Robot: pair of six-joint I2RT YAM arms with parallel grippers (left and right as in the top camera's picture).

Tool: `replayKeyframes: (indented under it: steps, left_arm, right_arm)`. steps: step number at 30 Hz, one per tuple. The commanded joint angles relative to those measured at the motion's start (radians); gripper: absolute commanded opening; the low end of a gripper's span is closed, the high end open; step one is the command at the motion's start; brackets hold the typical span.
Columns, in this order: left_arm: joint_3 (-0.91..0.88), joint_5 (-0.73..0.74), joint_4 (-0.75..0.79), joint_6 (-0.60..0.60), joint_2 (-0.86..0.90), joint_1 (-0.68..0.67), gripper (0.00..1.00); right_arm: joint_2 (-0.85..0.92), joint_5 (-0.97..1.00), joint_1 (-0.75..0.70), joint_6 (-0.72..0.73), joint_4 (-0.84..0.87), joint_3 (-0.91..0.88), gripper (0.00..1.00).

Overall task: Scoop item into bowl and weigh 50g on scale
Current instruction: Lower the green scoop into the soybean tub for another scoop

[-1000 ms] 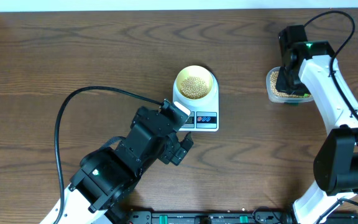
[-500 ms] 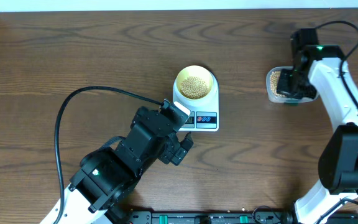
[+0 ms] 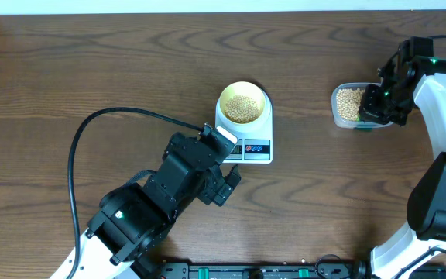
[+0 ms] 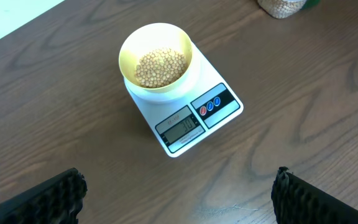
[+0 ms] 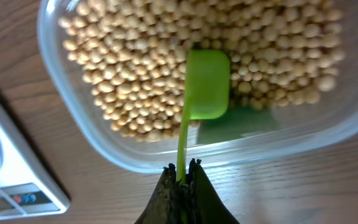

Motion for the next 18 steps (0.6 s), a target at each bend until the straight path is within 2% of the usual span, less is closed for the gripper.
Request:
replayKeyframes:
  steps: [1,10,18]
  left_arm:
    - [0.030,-0.013,0.001,0.014,-0.005,0.004,0.98]
    - [0.030,-0.013,0.001,0.014,-0.005,0.004,0.98]
    - [0.030,-0.013,0.001,0.014,-0.005,0.004,0.98]
  right_arm:
    - [0.019,-0.108,-0.009,-0.037,-0.006,-0.012,0.01]
    - [0.068,-0.156,-0.067,-0.082,0.022,-0.012,0.01]
    - [0.130,-0.333,-0.166,-0.167,0.073,-0.012,0.01]
